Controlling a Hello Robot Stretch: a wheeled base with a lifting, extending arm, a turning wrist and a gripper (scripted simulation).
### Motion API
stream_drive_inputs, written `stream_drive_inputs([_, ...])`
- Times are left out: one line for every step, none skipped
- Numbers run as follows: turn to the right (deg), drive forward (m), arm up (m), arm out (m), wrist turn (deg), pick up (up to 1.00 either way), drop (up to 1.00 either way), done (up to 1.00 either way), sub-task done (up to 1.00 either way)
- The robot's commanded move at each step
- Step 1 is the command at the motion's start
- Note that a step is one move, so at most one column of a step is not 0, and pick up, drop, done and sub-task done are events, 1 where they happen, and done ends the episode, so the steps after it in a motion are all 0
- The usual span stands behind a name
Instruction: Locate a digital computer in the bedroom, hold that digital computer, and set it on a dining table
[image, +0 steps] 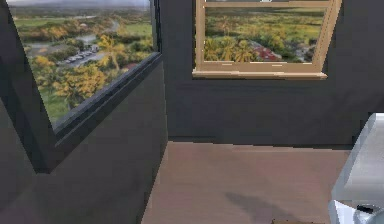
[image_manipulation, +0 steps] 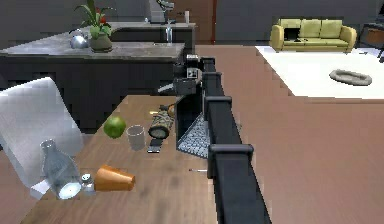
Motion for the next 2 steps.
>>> stream_drive_inputs([0.0,0.00,0.04,0.00,0.0,0.00,0.00,0.00,0.00])
stream_drive_inputs([0.0,0.00,0.00,-0.08,0.0,0.00,0.00,0.00,0.00])
